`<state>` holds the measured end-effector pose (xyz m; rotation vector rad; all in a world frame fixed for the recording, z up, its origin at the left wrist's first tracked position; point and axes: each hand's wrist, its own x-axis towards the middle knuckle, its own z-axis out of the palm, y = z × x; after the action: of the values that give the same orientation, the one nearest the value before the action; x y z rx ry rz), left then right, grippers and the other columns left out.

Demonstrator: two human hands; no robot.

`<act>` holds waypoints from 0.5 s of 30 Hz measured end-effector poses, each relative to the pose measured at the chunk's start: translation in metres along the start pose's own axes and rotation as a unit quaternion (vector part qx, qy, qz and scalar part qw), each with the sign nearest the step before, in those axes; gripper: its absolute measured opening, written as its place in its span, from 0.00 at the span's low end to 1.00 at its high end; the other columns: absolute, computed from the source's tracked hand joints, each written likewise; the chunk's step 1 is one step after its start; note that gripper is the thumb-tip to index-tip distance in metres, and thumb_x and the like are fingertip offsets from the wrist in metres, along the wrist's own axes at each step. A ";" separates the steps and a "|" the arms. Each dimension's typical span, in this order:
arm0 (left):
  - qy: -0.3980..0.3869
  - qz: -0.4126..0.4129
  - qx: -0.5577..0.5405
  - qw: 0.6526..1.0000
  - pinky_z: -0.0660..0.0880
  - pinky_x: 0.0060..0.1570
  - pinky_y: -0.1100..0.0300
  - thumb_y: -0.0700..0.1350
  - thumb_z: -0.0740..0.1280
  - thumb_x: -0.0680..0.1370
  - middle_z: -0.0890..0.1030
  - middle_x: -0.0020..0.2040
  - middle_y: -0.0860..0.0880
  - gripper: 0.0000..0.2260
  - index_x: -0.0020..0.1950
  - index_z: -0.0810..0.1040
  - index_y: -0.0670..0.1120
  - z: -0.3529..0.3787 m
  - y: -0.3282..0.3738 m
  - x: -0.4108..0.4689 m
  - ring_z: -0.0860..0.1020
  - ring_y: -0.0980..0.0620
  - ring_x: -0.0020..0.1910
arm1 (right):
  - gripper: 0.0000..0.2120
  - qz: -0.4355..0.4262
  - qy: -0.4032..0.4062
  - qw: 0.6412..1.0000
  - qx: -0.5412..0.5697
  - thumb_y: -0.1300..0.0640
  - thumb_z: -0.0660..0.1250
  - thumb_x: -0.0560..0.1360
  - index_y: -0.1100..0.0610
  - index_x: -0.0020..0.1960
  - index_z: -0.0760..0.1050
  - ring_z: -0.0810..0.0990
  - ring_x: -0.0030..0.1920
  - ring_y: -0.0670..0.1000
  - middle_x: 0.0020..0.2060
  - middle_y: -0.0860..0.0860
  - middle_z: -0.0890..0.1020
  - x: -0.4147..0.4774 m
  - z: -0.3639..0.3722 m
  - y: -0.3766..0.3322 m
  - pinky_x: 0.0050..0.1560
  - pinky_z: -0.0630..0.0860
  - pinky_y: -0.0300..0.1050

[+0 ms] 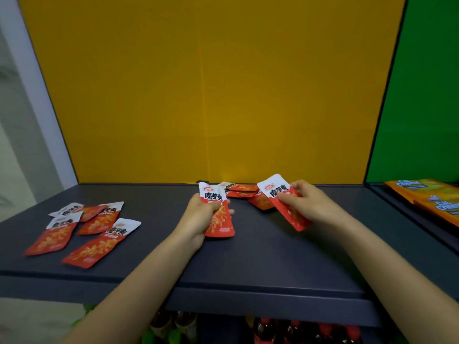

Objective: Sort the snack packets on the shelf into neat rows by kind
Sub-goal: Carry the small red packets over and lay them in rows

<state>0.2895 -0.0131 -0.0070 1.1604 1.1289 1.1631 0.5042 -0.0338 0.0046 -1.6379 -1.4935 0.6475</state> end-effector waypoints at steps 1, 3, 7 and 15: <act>0.011 -0.004 -0.005 1.000 0.77 0.42 0.56 0.34 0.58 0.79 0.81 0.43 0.46 0.11 0.60 0.71 0.40 -0.002 0.003 0.007 0.81 0.52 0.36 | 0.12 -0.003 0.013 1.000 0.001 0.49 0.66 0.74 0.54 0.54 0.71 0.78 0.39 0.48 0.42 0.49 0.80 0.008 0.005 -0.006 0.34 0.70 0.40; 0.035 -0.020 -0.010 0.999 0.76 0.41 0.57 0.33 0.59 0.78 0.80 0.40 0.44 0.11 0.59 0.73 0.37 -0.005 0.007 0.023 0.79 0.50 0.36 | 0.14 -0.011 0.026 1.000 -0.010 0.47 0.66 0.74 0.55 0.54 0.72 0.78 0.45 0.51 0.47 0.52 0.80 0.024 0.015 -0.019 0.39 0.72 0.43; 0.101 -0.034 0.020 0.994 0.71 0.33 0.60 0.33 0.60 0.77 0.76 0.35 0.45 0.04 0.47 0.73 0.39 -0.006 0.013 0.048 0.75 0.51 0.32 | 0.22 -0.022 -0.002 0.995 -0.100 0.43 0.65 0.74 0.61 0.54 0.75 0.75 0.46 0.53 0.47 0.55 0.79 0.057 0.036 -0.039 0.44 0.68 0.45; 0.166 -0.035 0.083 0.982 0.76 0.49 0.51 0.39 0.62 0.77 0.75 0.60 0.37 0.17 0.64 0.62 0.38 -0.010 -0.012 0.091 0.78 0.41 0.56 | 0.26 -0.014 -0.068 0.960 -0.272 0.39 0.62 0.74 0.60 0.61 0.71 0.75 0.59 0.59 0.60 0.58 0.77 0.130 0.076 -0.037 0.56 0.71 0.51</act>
<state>0.2864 0.0782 -0.0227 1.0652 1.5332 1.2572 0.4434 0.1087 0.0131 -2.0046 -1.9107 0.3509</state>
